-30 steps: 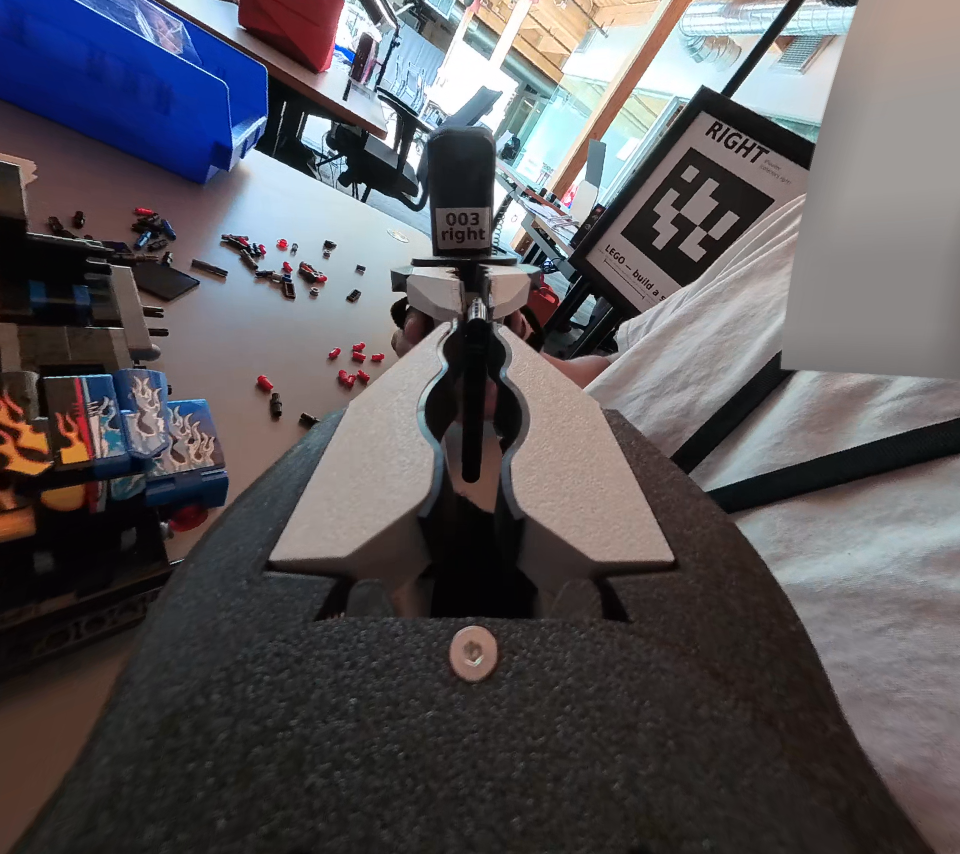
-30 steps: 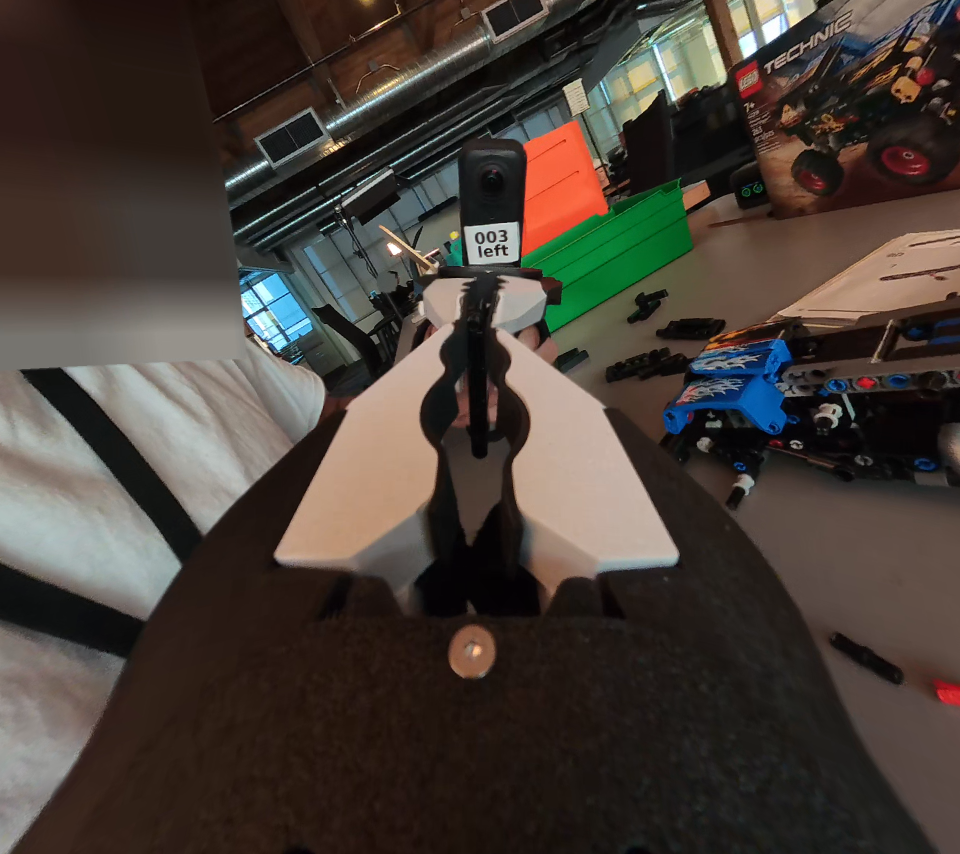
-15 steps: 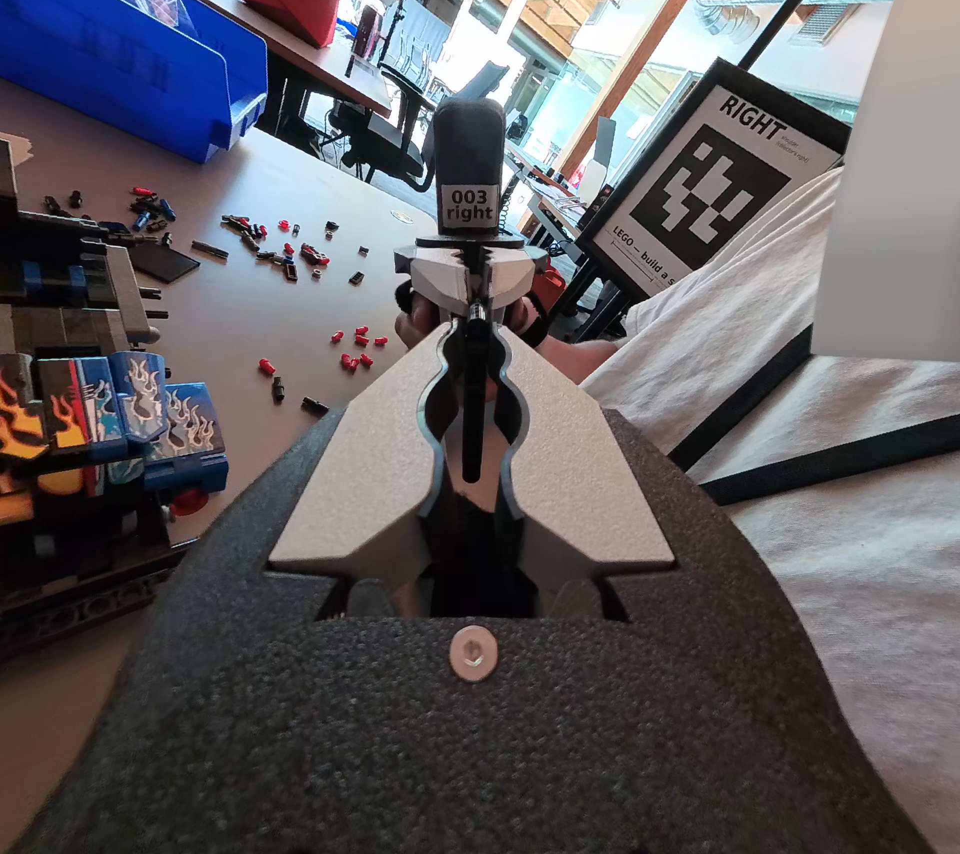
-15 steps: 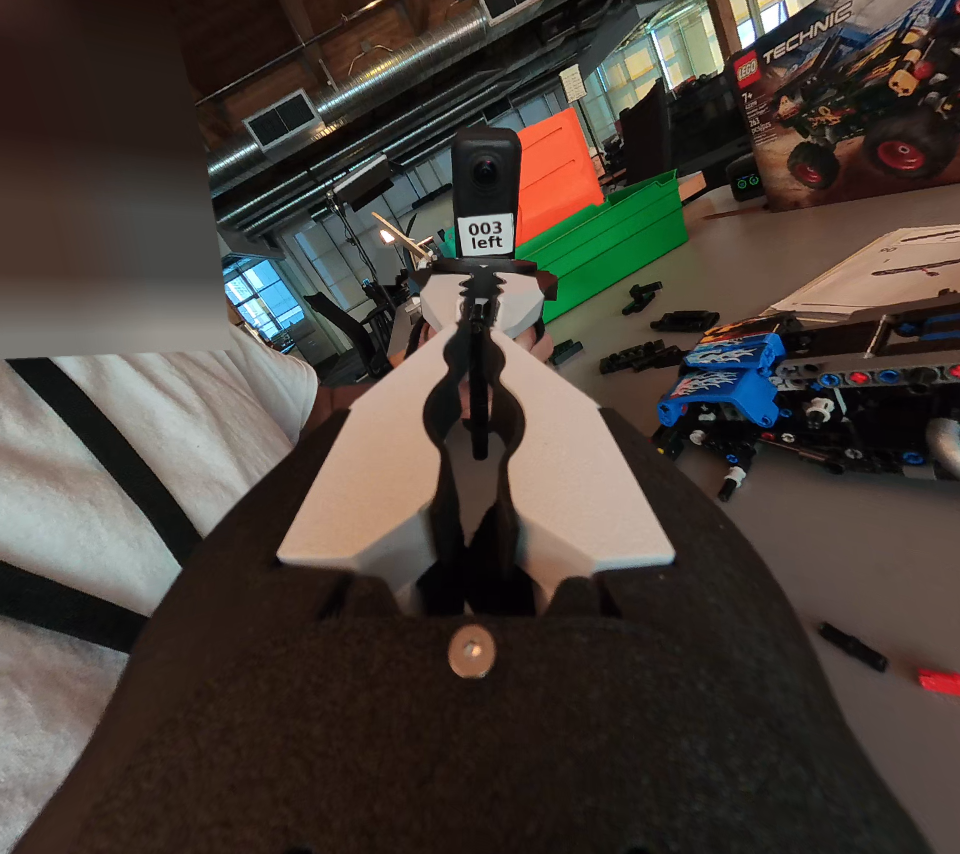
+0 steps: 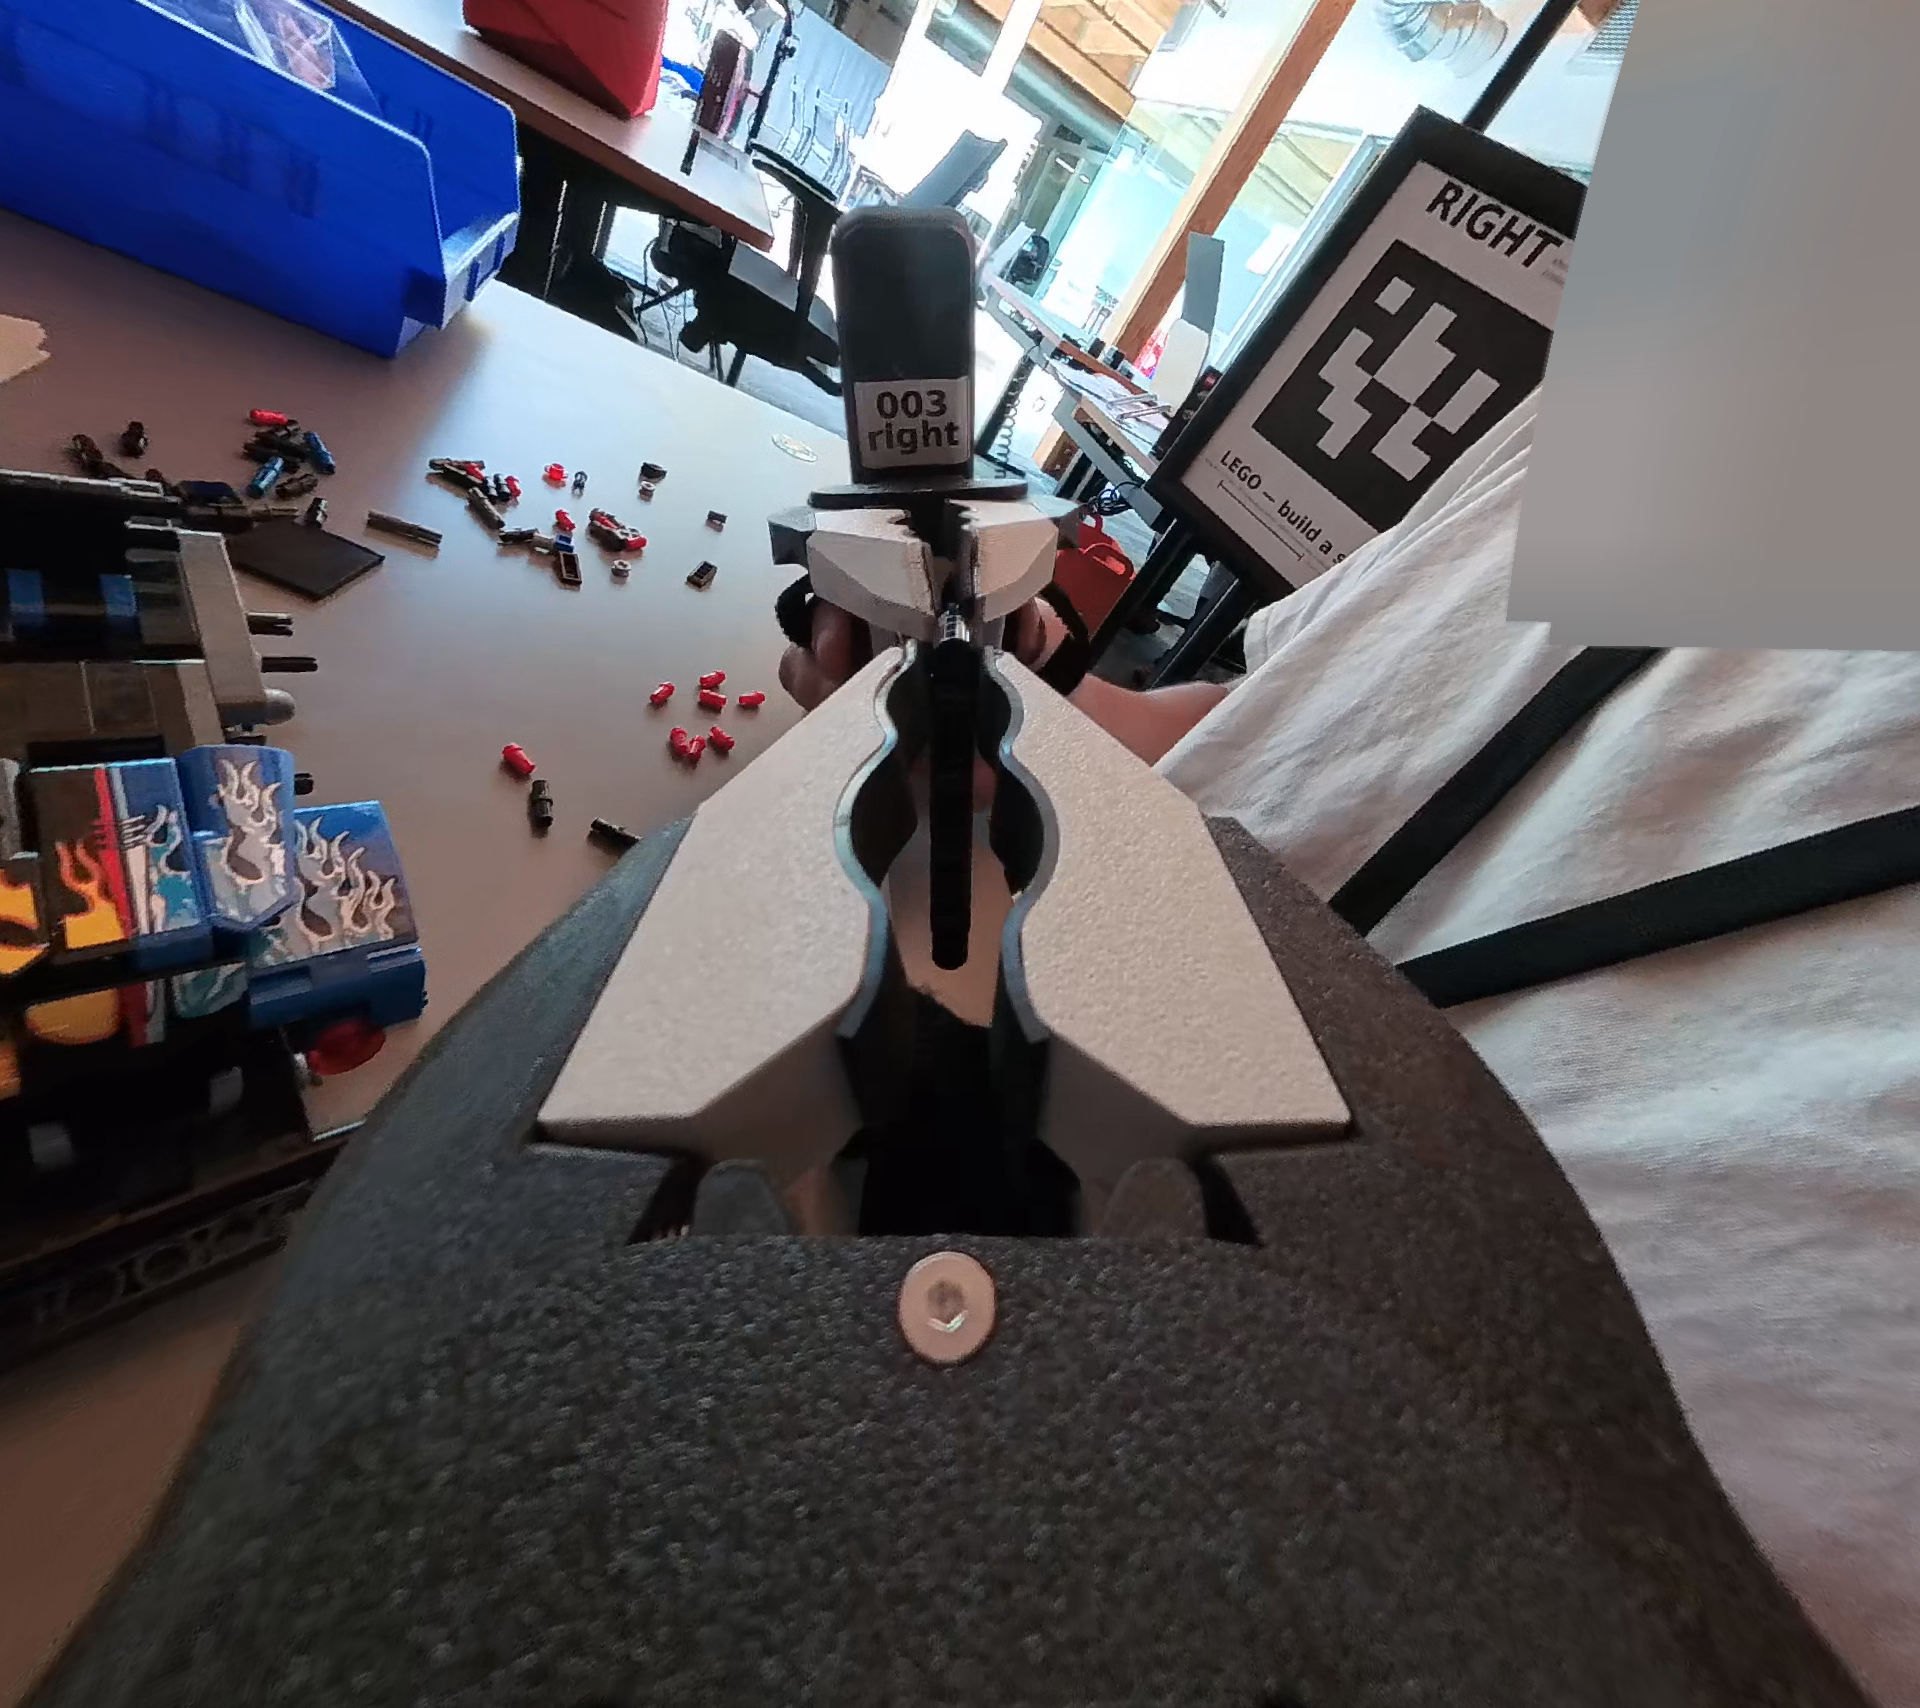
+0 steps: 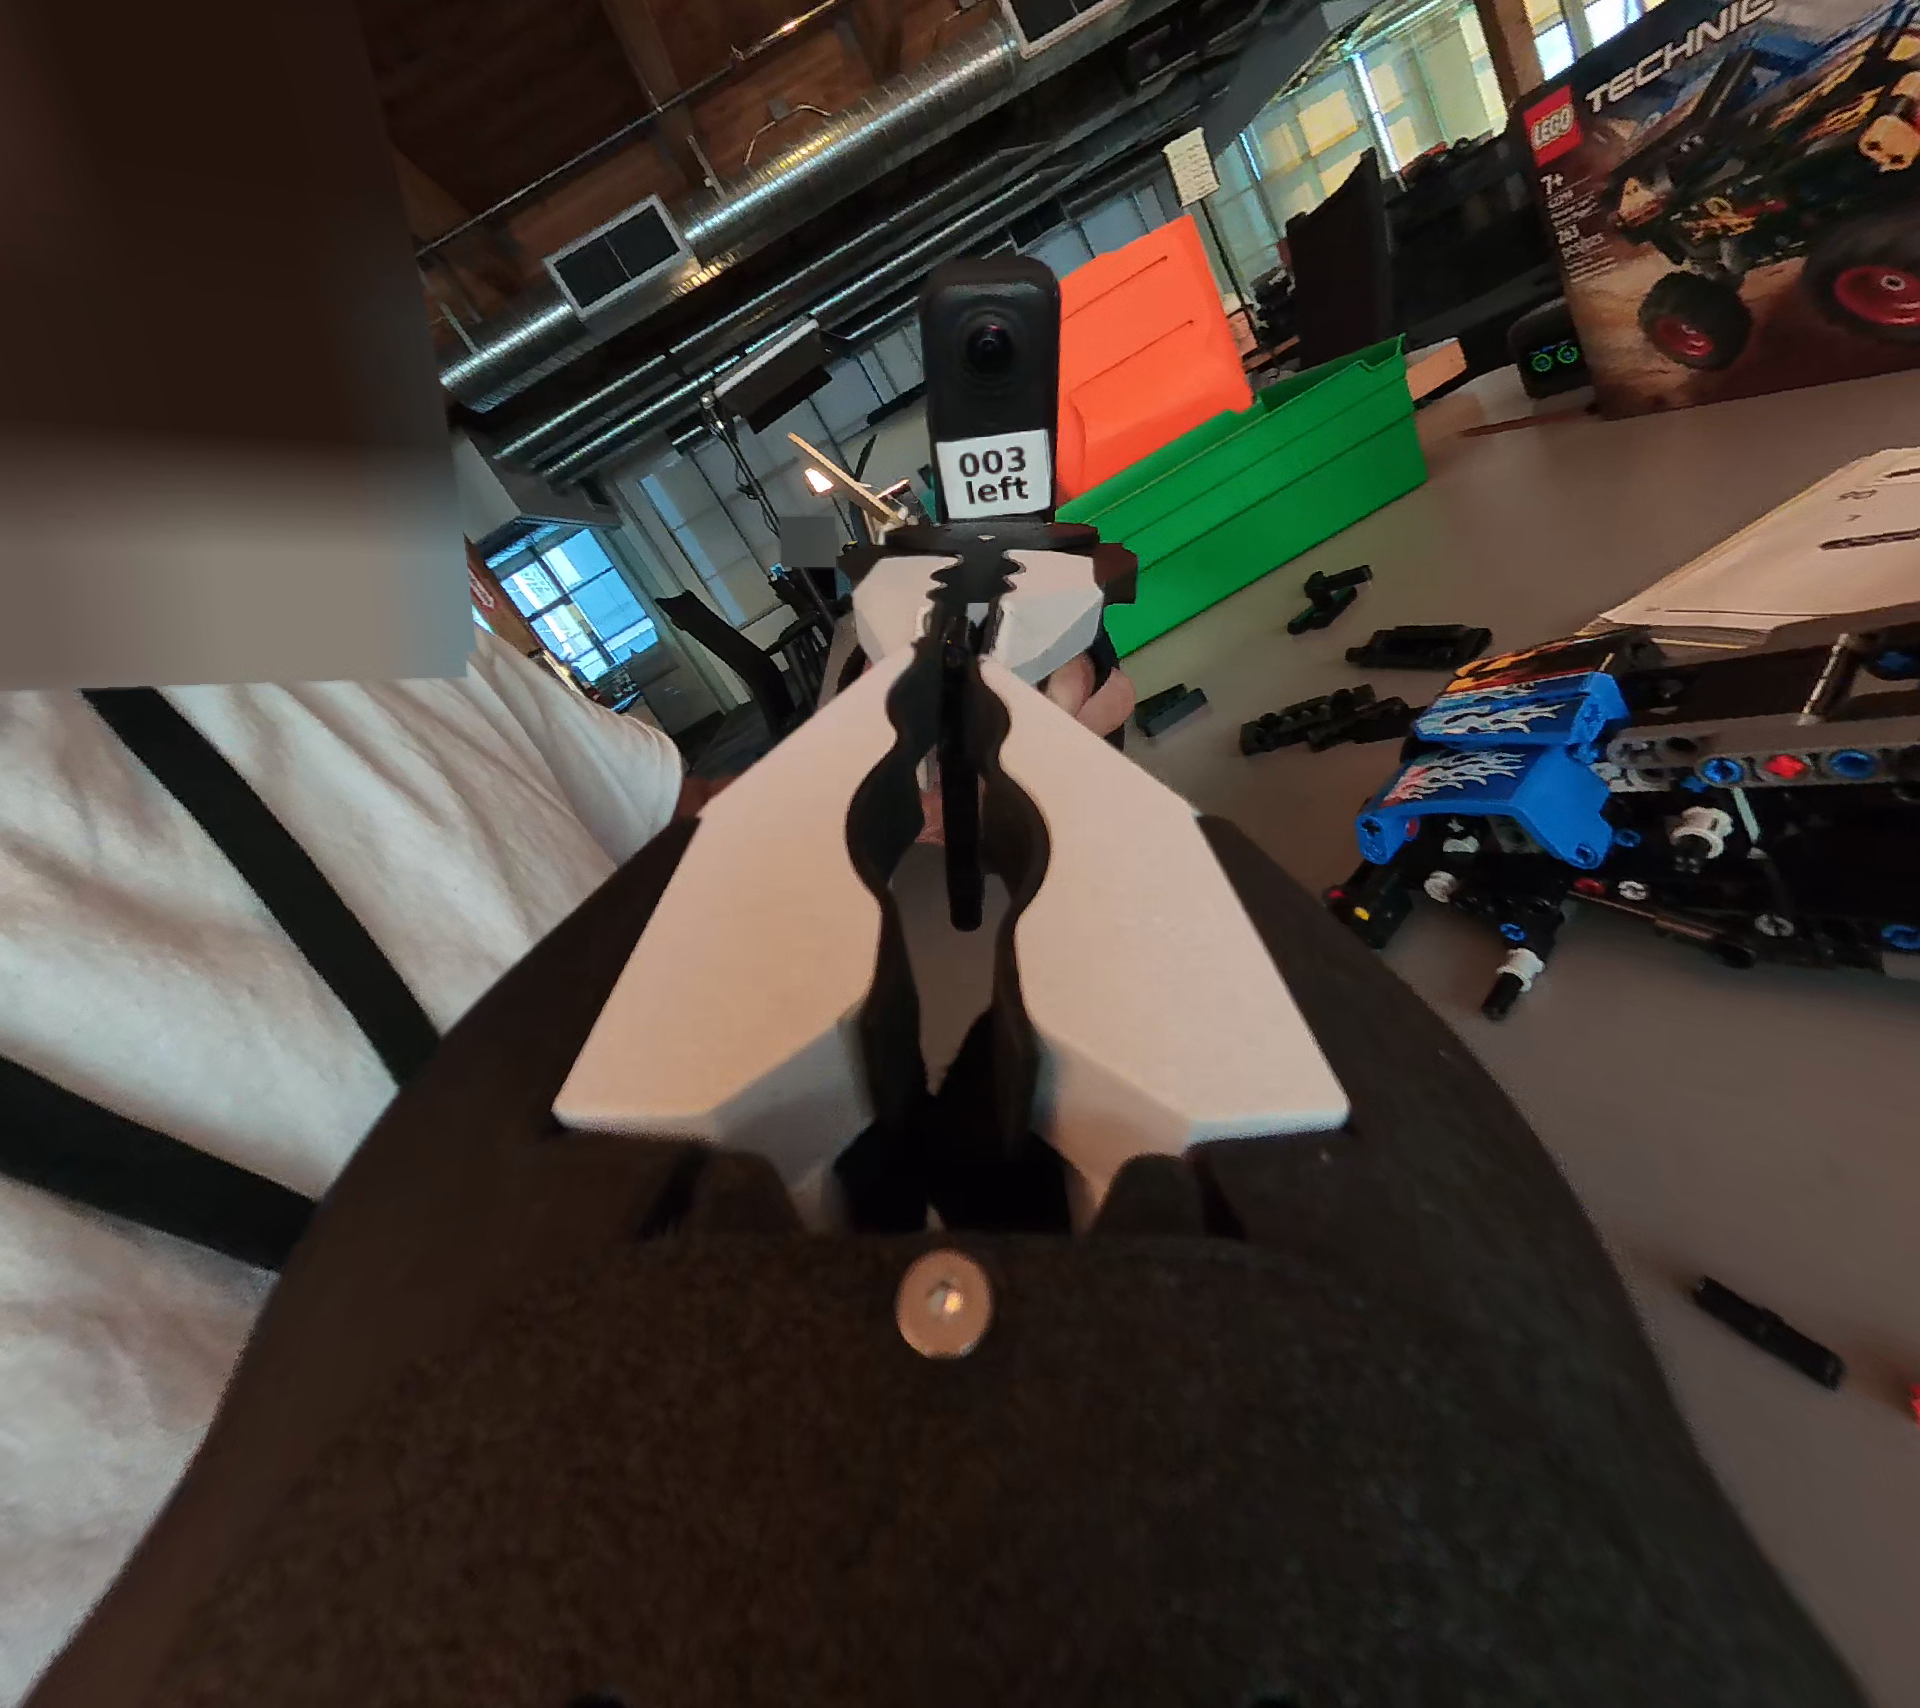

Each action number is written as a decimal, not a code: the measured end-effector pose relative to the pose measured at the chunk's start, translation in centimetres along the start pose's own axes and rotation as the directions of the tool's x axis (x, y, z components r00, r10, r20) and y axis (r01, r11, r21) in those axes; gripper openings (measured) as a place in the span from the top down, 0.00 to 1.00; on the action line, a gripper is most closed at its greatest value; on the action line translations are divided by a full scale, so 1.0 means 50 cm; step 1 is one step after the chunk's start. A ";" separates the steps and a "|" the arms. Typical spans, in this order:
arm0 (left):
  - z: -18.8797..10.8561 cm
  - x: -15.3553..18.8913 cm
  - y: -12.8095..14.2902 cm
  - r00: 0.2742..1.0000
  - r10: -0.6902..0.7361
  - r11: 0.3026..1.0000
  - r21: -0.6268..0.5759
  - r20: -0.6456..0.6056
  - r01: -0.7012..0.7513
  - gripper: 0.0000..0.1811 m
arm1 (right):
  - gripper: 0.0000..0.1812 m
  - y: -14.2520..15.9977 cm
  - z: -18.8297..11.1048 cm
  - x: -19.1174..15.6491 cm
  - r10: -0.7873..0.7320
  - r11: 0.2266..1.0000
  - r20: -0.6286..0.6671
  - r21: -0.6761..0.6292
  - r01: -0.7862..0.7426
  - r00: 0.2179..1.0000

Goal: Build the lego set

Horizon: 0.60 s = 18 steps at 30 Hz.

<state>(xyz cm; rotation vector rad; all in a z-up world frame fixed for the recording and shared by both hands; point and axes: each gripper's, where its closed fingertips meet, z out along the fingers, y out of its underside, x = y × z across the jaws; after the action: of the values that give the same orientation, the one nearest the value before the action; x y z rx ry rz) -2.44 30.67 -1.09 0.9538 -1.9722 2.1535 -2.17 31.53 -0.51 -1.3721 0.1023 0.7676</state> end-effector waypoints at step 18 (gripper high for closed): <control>0.034 -0.016 0.012 0.999 -0.052 0.997 0.051 0.006 0.052 0.97 | 0.99 -0.064 -0.040 0.018 0.046 0.985 -0.030 0.169 -0.041 0.998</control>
<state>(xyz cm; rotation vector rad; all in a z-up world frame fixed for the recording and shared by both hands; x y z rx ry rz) -1.40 29.30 -2.02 1.0104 -1.8829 2.1848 0.97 30.12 1.25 -1.2259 0.2193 0.7552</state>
